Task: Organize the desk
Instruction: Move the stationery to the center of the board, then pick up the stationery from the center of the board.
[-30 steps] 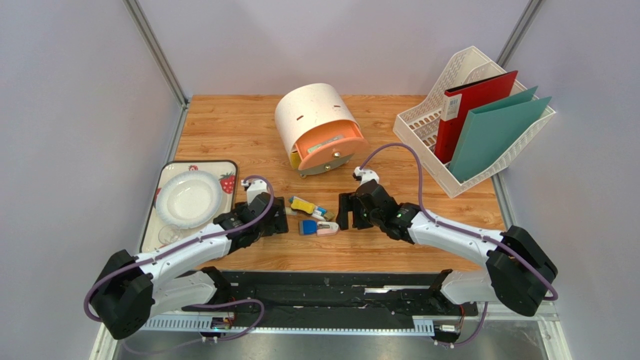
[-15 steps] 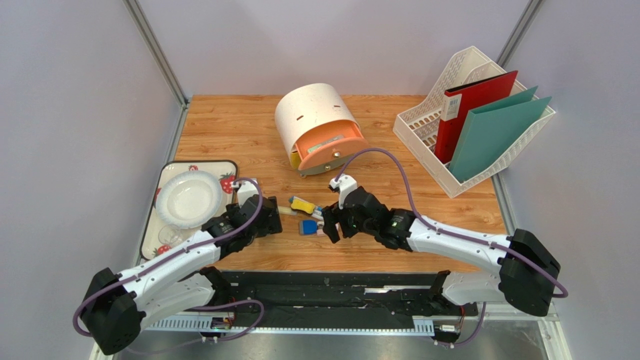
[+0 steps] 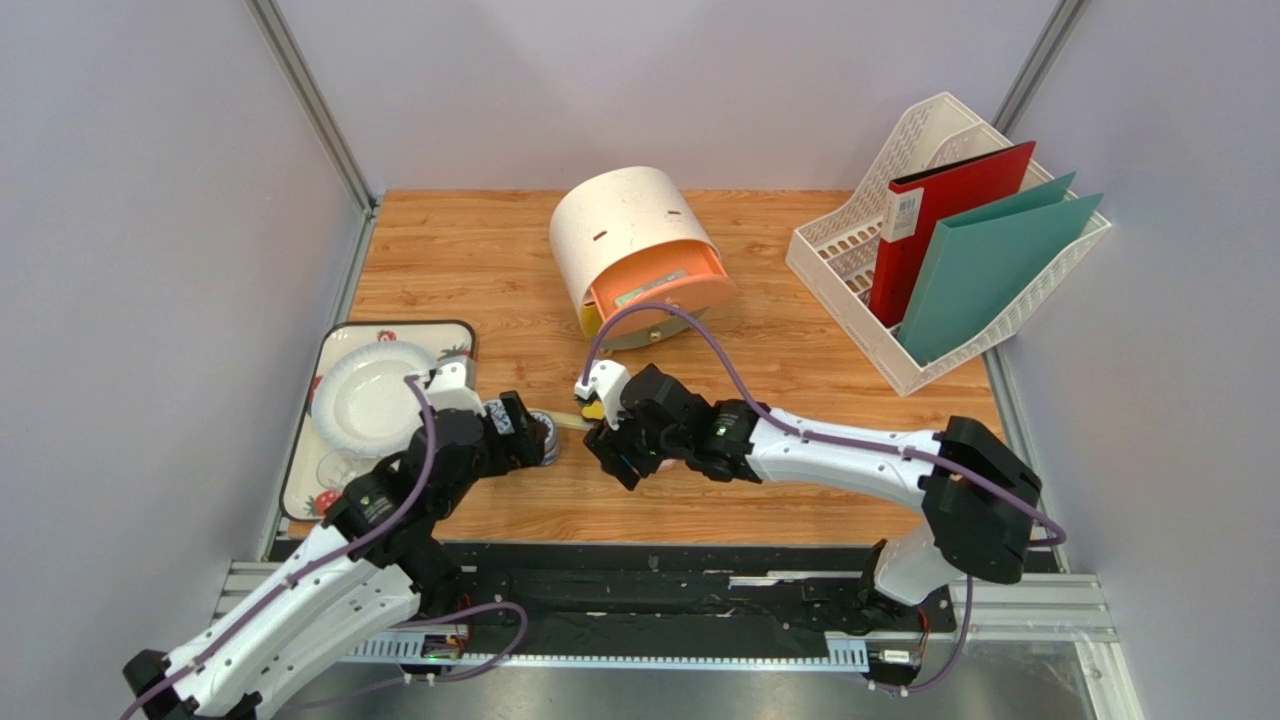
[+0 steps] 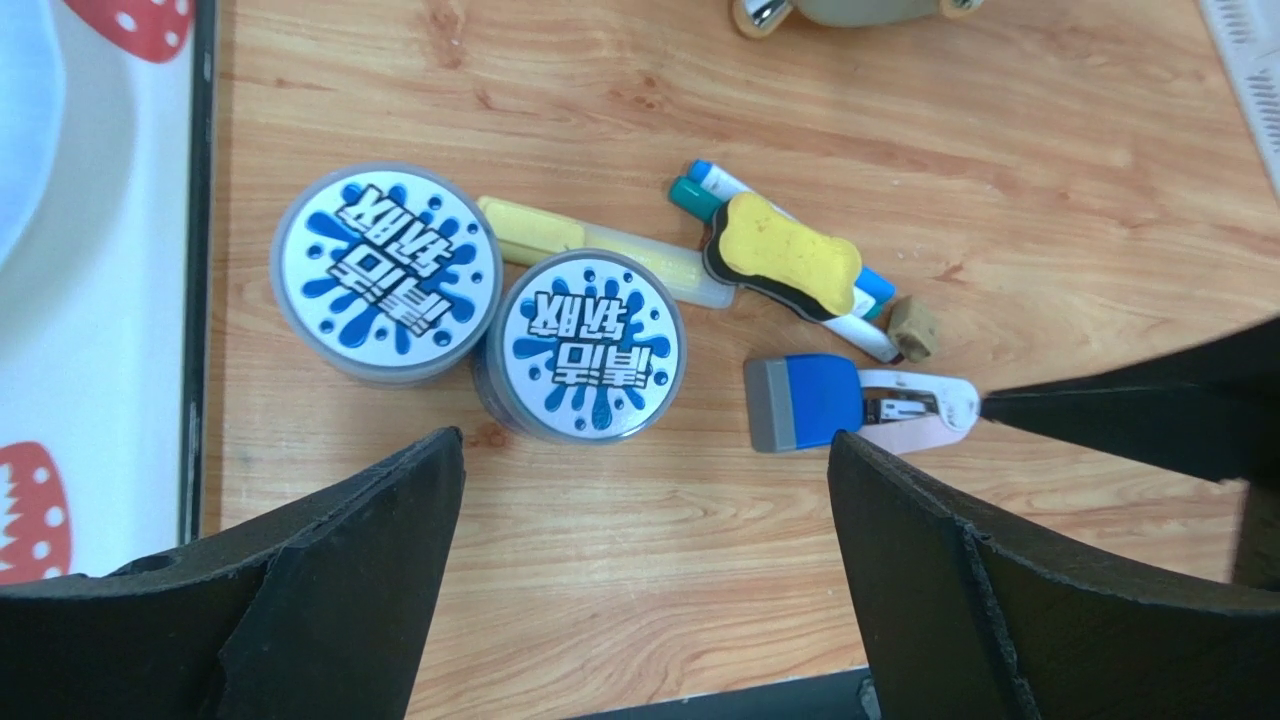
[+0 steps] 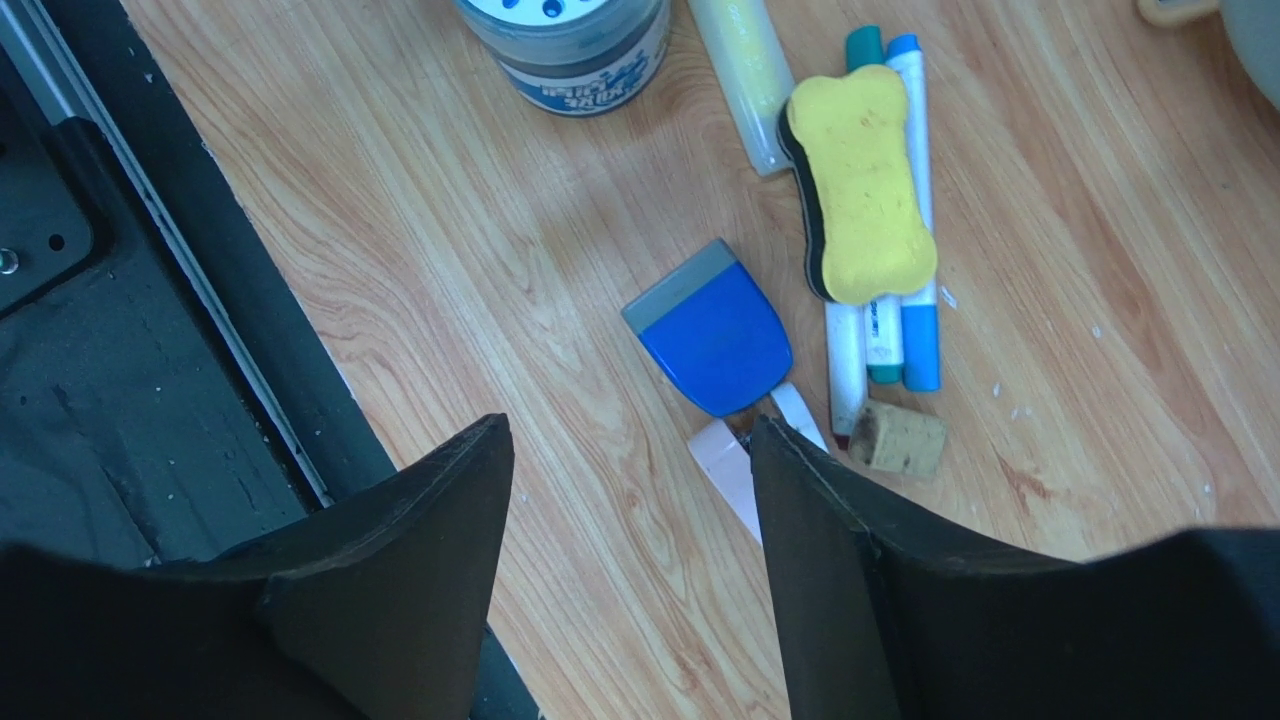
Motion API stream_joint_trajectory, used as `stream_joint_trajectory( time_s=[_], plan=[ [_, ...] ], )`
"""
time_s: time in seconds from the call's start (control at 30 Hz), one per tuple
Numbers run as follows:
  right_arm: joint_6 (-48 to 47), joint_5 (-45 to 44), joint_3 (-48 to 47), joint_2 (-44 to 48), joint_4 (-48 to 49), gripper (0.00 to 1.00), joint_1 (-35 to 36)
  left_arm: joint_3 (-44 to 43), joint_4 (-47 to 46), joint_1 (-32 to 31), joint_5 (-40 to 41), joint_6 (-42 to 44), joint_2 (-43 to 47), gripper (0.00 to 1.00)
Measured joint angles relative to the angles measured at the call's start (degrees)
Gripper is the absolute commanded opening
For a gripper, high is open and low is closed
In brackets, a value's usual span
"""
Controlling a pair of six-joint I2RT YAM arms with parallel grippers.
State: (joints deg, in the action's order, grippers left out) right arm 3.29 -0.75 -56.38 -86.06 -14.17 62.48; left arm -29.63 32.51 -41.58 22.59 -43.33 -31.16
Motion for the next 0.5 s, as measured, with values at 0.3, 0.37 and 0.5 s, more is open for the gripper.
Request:
stream_joint_trajectory(
  time_s=[0.3, 0.37, 0.5],
  plan=[
    [-5.40, 1.84, -7.39, -7.87, -1.44, 0.54, 0.63, -2.58, 8.17, 0.00, 3.10, 0.68, 6.99, 0.99],
    [-6.78, 1.92, -9.01, -9.49, -1.99, 0.54, 1.03, -2.58, 9.25, 0.00, 3.52, 0.66, 7.45, 0.99],
    [-9.53, 2.25, -10.40, -10.97, -3.15, 0.53, 1.57, -2.58, 10.16, 0.00, 4.11, 0.68, 8.15, 0.99]
  ],
)
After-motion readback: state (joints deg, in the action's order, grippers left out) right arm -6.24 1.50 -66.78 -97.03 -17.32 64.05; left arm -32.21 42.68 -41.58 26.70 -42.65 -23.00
